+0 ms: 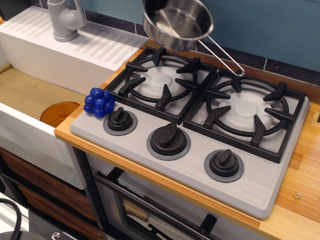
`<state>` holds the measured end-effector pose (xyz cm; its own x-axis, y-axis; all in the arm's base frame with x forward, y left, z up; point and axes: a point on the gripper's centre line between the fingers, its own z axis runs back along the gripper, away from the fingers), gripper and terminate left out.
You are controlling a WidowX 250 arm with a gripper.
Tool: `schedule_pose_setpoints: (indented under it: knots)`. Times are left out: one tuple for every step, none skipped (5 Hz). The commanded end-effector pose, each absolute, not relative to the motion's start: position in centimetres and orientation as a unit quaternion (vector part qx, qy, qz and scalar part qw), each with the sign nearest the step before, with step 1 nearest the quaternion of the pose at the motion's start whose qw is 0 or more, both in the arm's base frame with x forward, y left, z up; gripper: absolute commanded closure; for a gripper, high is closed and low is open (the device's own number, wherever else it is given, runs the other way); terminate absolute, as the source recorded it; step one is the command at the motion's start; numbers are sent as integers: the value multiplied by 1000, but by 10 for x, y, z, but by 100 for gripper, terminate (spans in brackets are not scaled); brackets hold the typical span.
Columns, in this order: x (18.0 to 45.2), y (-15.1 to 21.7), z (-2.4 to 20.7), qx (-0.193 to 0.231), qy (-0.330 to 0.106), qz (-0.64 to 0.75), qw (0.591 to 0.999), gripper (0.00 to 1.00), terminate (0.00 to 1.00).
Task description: Put pan on stove and put blueberry in pan
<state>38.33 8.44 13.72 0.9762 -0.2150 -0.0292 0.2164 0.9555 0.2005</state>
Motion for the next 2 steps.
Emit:
schedule_pose_setpoints:
  knots:
    - [385,105,132,95,-26,-97,990,100,0]
    - [382,107,113,87,-32,-89,992,100,0]
